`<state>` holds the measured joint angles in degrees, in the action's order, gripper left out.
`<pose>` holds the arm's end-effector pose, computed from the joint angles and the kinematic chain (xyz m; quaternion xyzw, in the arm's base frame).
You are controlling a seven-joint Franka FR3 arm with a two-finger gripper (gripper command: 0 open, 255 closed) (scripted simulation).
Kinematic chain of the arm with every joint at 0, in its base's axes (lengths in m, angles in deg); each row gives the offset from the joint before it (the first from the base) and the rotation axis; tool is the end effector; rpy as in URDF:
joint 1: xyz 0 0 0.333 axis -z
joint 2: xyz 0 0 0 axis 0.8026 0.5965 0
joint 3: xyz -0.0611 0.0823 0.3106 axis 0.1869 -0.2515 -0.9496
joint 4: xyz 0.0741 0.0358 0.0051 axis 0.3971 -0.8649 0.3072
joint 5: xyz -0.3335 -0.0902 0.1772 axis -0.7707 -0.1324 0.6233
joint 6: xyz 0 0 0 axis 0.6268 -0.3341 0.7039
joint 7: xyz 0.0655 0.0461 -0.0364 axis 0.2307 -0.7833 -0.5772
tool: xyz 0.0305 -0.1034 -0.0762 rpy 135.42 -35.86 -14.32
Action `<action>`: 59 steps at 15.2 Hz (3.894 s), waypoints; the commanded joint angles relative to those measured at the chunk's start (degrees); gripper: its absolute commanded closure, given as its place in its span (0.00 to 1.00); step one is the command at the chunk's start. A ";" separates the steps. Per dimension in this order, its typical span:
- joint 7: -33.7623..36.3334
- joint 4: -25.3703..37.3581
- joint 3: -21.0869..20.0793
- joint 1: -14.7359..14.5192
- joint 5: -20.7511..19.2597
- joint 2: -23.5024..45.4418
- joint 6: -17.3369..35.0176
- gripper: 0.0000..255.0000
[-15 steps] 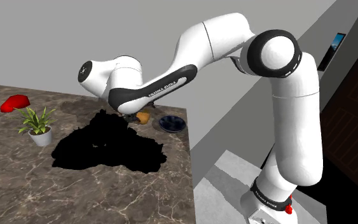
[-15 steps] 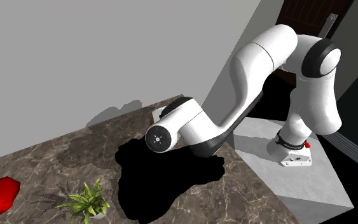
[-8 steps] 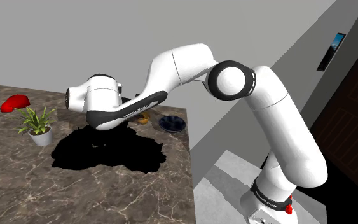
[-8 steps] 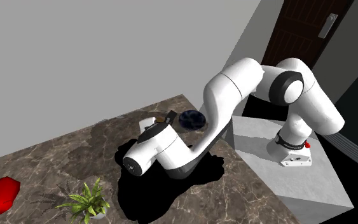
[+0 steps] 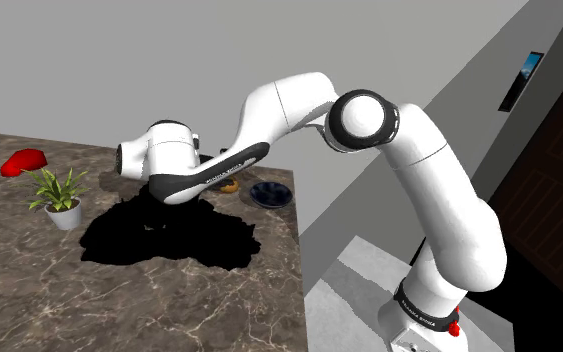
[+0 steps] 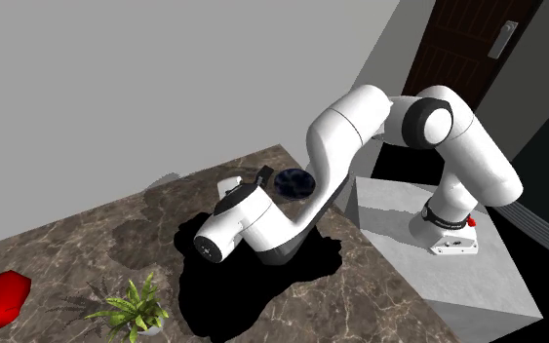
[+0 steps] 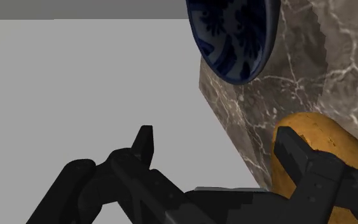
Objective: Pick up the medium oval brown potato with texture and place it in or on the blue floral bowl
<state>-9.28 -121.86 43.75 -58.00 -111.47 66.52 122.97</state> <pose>0.6228 0.1861 0.2900 0.7972 -0.1873 0.0359 0.5728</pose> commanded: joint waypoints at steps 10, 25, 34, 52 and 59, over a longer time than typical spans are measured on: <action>0.77 2.51 -11.45 5.55 -8.74 6.66 9.33 1.00; -15.27 5.99 -23.41 16.48 -3.66 8.75 10.72 0.00; -14.36 2.95 -23.40 18.79 -3.82 8.61 12.51 0.00; -16.26 4.34 -24.39 18.66 -3.13 6.66 10.40 1.00; -18.78 6.70 -25.17 18.03 -2.53 4.59 7.87 1.00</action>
<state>-27.81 -115.08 18.83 -40.16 -114.21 71.64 131.18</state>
